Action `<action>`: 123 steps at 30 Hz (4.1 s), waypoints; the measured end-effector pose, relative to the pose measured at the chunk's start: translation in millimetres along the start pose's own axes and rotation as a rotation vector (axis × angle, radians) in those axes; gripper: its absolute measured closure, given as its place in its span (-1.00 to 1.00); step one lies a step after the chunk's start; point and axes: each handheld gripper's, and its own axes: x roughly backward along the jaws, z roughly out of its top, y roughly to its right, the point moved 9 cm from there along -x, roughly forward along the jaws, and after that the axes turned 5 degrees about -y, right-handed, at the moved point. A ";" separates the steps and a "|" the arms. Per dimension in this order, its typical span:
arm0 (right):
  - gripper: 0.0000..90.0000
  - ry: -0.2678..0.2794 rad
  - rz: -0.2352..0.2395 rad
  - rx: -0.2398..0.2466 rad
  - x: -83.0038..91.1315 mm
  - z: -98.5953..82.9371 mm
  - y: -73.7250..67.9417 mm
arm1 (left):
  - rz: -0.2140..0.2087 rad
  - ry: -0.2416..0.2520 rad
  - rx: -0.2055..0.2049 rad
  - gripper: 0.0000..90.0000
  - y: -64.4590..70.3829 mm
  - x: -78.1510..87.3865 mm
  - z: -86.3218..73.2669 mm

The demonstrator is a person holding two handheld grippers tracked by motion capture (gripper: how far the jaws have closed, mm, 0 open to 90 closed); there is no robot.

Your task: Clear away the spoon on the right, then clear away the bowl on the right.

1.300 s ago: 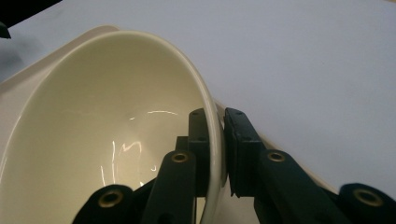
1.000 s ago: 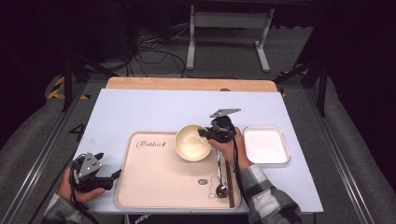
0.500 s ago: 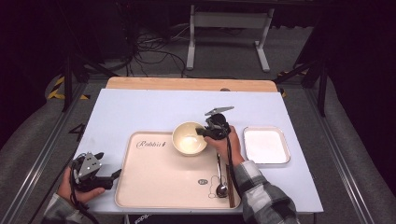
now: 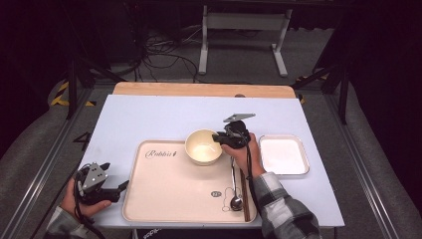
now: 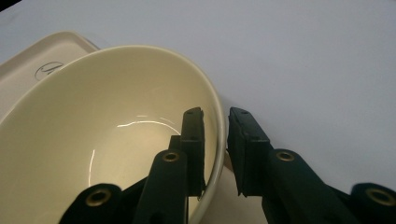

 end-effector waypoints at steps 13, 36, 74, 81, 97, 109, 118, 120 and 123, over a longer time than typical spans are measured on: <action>0.33 0.036 -0.048 0.178 46.3 -5.3 -0.5 | 0.003 -0.007 -0.001 -0.72 0.1 -0.3 0.0; 0.08 0.109 -0.077 0.216 109.6 -40.4 15.3 | 0.010 -0.009 -0.004 -0.72 -0.1 0.8 -0.4; -0.10 0.065 -0.270 0.070 169.3 -123.6 104.4 | 0.009 0.001 -0.011 -0.72 -0.7 3.5 -0.6; -0.14 0.065 -0.283 0.009 175.1 -133.8 125.6 | 0.006 0.002 0.001 -0.72 -2.6 2.9 -2.2; -0.04 0.058 -0.281 -0.116 177.0 -154.8 155.9 | 0.014 -0.013 -0.014 -0.72 0.2 1.3 -1.3; 0.31 0.020 -0.235 -0.248 170.1 -170.5 171.9 | 0.013 -0.017 -0.016 -0.72 0.4 0.2 -1.8; 0.50 -0.012 -0.199 -0.299 163.3 -176.6 174.9 | 0.015 -0.025 -0.020 -0.72 0.2 -0.8 -2.4; 0.52 -0.009 -0.191 -0.308 162.3 -175.9 175.1 | 0.012 -0.027 -0.018 -0.72 0.7 -1.0 -2.7; 0.56 -0.013 -0.196 -0.321 160.8 -175.1 175.8 | 0.019 -0.029 -0.020 -0.72 0.1 -1.6 -2.8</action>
